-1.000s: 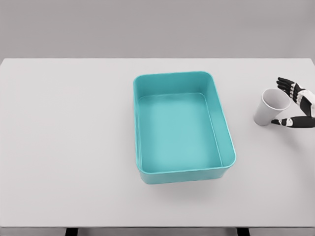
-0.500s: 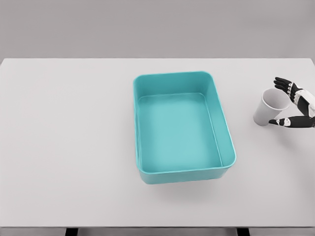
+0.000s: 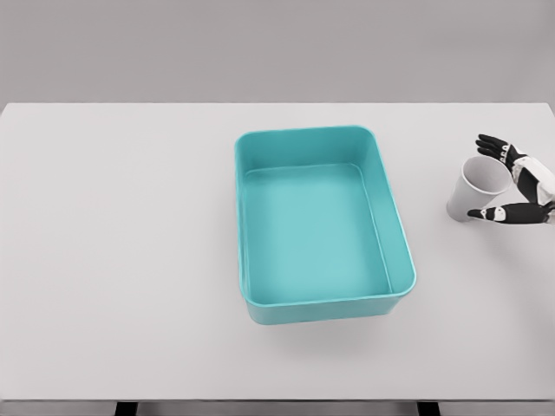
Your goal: Put the paper cup into the basket with your right arm
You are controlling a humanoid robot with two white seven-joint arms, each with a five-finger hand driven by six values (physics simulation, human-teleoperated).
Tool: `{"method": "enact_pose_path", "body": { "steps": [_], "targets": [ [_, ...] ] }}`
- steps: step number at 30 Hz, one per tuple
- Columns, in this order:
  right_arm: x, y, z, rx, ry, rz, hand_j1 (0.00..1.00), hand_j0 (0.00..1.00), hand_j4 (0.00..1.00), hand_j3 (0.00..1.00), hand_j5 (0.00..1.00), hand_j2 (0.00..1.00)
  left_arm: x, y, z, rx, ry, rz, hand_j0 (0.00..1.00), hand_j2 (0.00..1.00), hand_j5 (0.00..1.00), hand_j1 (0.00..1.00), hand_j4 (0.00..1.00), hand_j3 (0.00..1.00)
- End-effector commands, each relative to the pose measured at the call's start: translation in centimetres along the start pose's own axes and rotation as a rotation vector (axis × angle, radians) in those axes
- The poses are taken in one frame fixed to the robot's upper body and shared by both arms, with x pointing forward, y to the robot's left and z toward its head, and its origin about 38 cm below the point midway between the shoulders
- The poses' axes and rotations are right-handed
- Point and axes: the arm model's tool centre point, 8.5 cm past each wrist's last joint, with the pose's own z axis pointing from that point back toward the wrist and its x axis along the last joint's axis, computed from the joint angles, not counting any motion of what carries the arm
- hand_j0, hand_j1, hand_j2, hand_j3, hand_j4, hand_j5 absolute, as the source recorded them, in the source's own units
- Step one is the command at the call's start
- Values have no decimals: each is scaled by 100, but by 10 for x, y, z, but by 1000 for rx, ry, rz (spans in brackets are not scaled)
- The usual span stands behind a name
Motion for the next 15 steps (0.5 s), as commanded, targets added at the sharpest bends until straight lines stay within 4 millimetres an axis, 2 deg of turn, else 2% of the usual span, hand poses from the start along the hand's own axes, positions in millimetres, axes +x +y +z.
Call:
{"method": "enact_pose_path", "body": {
  "steps": [1,13,15],
  "targets": [
    [1,1,-1,-1,-5,-5,100,100,100,100,100,100,1,0,0,0,-1,0,100,100,100,100,100,100],
    [3,4,-4,5,-16,-10,99,99,99,99,99,99,1,0,0,0,-1,0,100,100,100,100,100,100],
    [3,3,-4,4,-16,-10,95,95,95,95,95,95,0,0,0,0,0,0,100,100,100,100,100,100]
  ]
}}
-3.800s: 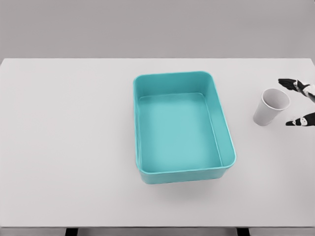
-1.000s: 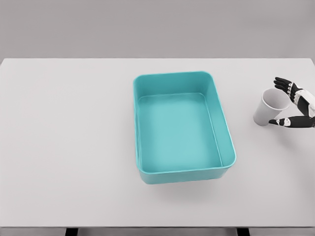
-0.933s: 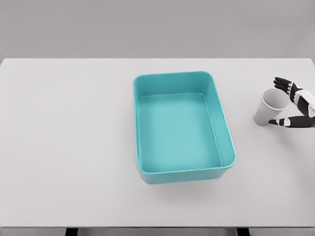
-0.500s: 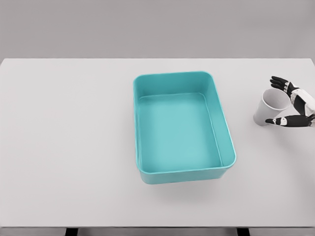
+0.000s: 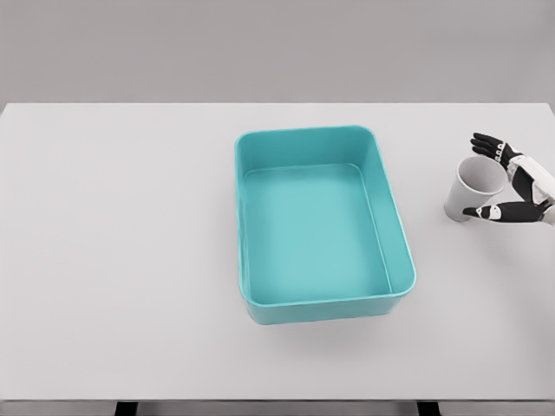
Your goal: Put the paper cup into the basket with your right arm
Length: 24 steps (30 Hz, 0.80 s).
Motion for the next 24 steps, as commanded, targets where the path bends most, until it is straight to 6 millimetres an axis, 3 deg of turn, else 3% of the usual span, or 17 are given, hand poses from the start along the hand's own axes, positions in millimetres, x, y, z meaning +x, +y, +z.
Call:
{"method": "enact_pose_path", "body": {
  "steps": [1,10,16,24],
  "targets": [
    [1,-1,0,-3,-1,-2,93,93,93,93,93,93,1,0,0,0,-1,1,100,100,100,100,100,100],
    [1,-1,0,-3,-1,-2,75,75,75,75,75,75,0,0,0,0,0,0,100,100,100,100,100,100],
    [4,-5,0,-5,-6,7,74,74,74,74,74,74,0,0,0,0,0,1,100,100,100,100,100,100],
    [28,-6,-16,8,-76,15,72,72,72,72,72,72,1,0,0,0,-1,1,100,100,100,100,100,100]
  ]
}}
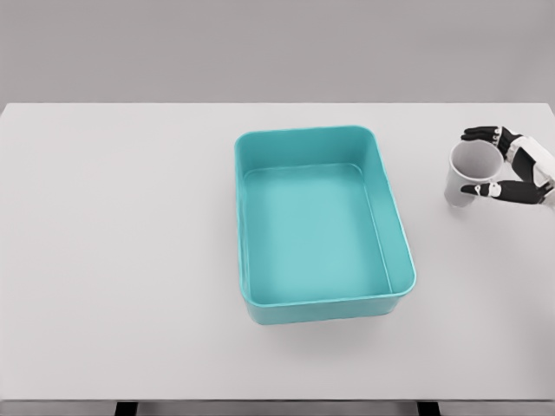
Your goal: Put the paper cup into the basket with your right arm
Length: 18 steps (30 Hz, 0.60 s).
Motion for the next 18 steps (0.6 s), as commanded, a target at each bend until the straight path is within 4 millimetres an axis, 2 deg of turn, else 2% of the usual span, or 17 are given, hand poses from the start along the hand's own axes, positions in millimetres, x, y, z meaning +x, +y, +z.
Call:
{"method": "enact_pose_path", "body": {
  "steps": [1,18],
  "targets": [
    [4,2,-3,4,-14,-4,71,71,71,71,71,71,1,0,0,0,-1,1,100,100,100,100,100,100],
    [53,22,-43,87,-176,39,70,70,70,70,70,70,0,0,0,0,0,0,100,100,100,100,100,100]
  ]
}}
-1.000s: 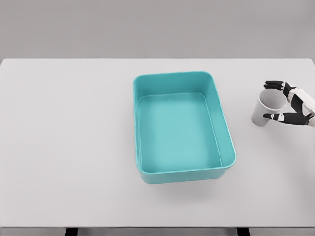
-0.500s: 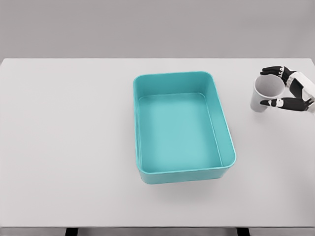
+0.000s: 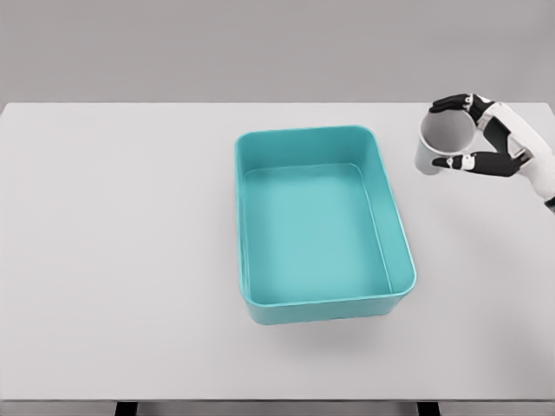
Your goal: Put the paper cup into the basket with your right arm
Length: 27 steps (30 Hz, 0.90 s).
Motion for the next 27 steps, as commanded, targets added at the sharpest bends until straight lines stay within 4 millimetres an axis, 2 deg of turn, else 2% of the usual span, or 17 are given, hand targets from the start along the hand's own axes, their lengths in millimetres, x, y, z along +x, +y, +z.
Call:
{"method": "enact_pose_path", "body": {
  "steps": [1,9,11,17,19,27],
  "targets": [
    [3,6,-4,12,-15,4,70,70,70,70,70,70,0,0,0,0,0,0,100,100,100,100,100,100],
    [15,16,-23,47,-69,27,71,71,71,71,71,71,-1,0,0,0,2,0,100,100,100,100,100,100],
    [26,15,-31,55,-100,34,71,71,71,71,71,71,0,0,0,0,0,0,100,100,100,100,100,100],
    [29,27,-42,75,-126,22,70,70,70,70,70,70,0,0,0,0,0,1,100,100,100,100,100,100],
    [35,28,-48,85,-148,37,71,71,71,71,71,71,0,0,0,0,0,0,100,100,100,100,100,100],
    [47,58,-70,191,-204,137,71,71,71,71,71,71,-1,0,0,0,2,0,100,100,100,100,100,100]
  ]
}}
